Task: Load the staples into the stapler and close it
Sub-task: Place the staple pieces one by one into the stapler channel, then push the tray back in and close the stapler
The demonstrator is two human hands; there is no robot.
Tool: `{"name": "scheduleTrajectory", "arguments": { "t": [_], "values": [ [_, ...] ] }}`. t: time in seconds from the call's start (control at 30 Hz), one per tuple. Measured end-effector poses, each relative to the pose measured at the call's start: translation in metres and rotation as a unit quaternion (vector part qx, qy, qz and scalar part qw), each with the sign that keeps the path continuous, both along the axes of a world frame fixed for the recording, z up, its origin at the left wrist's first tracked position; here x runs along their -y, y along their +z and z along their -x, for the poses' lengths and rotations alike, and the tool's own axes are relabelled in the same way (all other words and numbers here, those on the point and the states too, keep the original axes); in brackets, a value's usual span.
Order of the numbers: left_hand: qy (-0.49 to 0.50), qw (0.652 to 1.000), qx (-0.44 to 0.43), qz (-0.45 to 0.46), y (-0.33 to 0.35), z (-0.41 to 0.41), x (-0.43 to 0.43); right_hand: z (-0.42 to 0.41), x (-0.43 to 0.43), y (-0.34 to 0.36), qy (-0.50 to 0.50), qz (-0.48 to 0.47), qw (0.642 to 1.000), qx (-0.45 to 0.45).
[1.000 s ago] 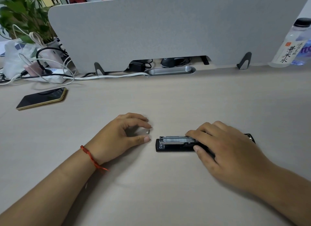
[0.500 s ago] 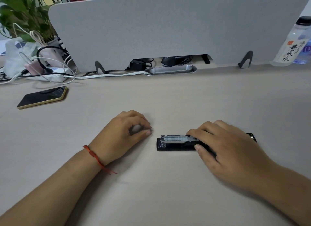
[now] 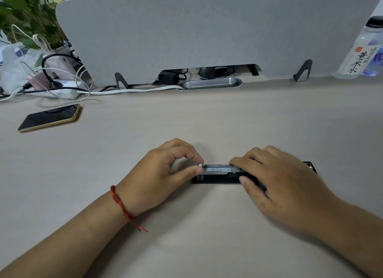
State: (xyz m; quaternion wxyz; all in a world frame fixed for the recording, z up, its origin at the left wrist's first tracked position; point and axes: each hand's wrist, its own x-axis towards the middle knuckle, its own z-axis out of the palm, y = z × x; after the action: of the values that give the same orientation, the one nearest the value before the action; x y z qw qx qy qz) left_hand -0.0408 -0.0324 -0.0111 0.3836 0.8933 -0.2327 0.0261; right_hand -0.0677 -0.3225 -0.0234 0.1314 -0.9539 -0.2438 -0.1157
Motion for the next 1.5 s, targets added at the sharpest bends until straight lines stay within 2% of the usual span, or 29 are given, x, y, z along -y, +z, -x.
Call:
{"name": "scheduleTrajectory", "arguments": {
  "t": [0.53,0.67,0.8,0.9,0.97,1.1,1.27,1.4,1.5],
  "values": [
    [-0.005,0.998,0.044,-0.037,0.004,0.001,0.0,0.001,0.0,0.002,0.003,0.001,1.0,-0.005],
    [-0.027,0.994,0.048,-0.095,0.0,0.0,-0.003,0.001,0.0,0.002,0.003,0.0,1.0,-0.003],
    [-0.05,0.993,0.091,-0.061,-0.001,-0.003,-0.011,0.001,0.001,0.001,0.003,0.002,1.0,-0.005],
    [-0.106,0.984,0.113,-0.092,-0.004,-0.004,-0.009,0.001,0.001,0.0,0.005,0.002,1.0,-0.003],
    [-0.109,0.981,0.116,-0.112,-0.007,-0.005,-0.007,0.001,0.001,0.0,0.004,0.002,1.0,-0.002],
    [-0.098,0.984,0.115,-0.096,-0.01,-0.006,-0.006,0.001,0.001,-0.001,0.004,0.001,1.0,-0.003],
    [-0.059,0.997,0.05,-0.02,-0.012,-0.005,-0.01,0.001,0.0,0.001,0.005,0.0,1.0,-0.001],
    [-0.049,0.998,0.037,-0.023,-0.013,-0.005,-0.007,0.002,-0.001,0.004,0.0,0.008,1.0,-0.004],
    [-0.05,0.994,0.072,-0.058,-0.017,-0.008,-0.002,0.0,0.003,0.015,-0.009,0.05,0.998,-0.041]
  ]
}}
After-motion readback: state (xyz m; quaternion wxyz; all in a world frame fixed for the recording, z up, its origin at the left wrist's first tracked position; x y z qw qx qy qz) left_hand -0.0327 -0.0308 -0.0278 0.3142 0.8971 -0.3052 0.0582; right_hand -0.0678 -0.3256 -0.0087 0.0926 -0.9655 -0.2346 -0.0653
